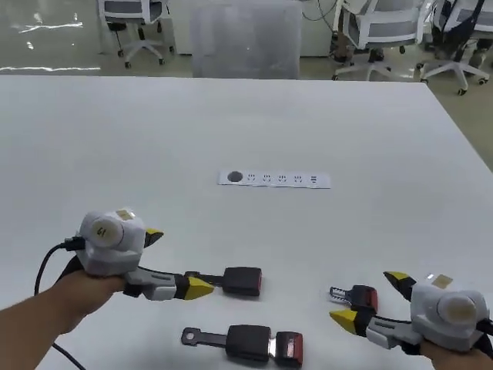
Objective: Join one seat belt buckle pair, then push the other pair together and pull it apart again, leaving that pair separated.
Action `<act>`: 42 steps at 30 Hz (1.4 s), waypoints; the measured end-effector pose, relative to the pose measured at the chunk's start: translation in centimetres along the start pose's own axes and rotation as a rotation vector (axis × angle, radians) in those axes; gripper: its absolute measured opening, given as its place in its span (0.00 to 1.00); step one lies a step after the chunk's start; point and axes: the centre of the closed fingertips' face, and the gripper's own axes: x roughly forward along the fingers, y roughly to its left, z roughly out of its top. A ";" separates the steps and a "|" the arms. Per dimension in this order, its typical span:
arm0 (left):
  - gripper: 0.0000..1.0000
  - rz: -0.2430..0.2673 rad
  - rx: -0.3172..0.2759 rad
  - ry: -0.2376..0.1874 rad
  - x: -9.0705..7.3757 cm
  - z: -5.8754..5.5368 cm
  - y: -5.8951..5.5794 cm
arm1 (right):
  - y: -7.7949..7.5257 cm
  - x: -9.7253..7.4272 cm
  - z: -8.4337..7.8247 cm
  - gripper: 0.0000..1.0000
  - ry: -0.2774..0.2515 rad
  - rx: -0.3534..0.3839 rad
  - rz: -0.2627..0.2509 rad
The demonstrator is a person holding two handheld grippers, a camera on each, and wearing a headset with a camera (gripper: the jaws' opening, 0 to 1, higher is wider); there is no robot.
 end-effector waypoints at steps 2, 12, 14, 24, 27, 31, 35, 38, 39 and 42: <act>1.00 -0.004 0.016 -0.015 -1.1 -0.1 -0.4 | 1.0 -0.1 0.2 0.87 0.000 -0.007 0.014; 1.00 -0.051 0.039 -0.070 -5.7 -2.2 -0.3 | 5.3 -1.6 1.9 0.88 -0.038 -0.038 0.046; 1.00 -0.066 0.042 -0.078 -6.2 -2.4 -0.7 | 6.1 -2.0 2.3 0.88 -0.050 -0.048 0.058; 1.00 -0.148 0.071 -0.093 -8.6 -3.6 -2.6 | 9.9 -3.4 2.4 0.88 -0.038 -0.105 0.103; 1.00 -0.177 0.088 -0.092 -9.1 -4.0 -3.5 | 11.0 -3.8 2.8 0.88 -0.044 -0.146 0.104; 1.00 -0.173 0.087 -0.100 -9.7 -4.6 -3.7 | 12.8 -4.1 2.8 0.88 -0.056 -0.160 0.131; 1.00 -0.168 0.094 -0.104 -10.4 -5.1 -4.3 | 13.2 -4.4 2.4 0.88 -0.059 -0.152 0.130; 1.00 -0.158 0.084 -0.120 -10.9 -5.2 -4.6 | 13.5 -4.7 1.8 0.88 -0.052 -0.149 0.127; 1.00 -0.153 0.081 -0.119 -11.0 -5.4 -4.6 | 13.6 -4.8 1.5 0.88 -0.045 -0.151 0.126; 1.00 -0.136 0.068 -0.118 -11.4 -6.1 -4.6 | 13.3 -5.1 0.8 0.89 -0.037 -0.139 0.119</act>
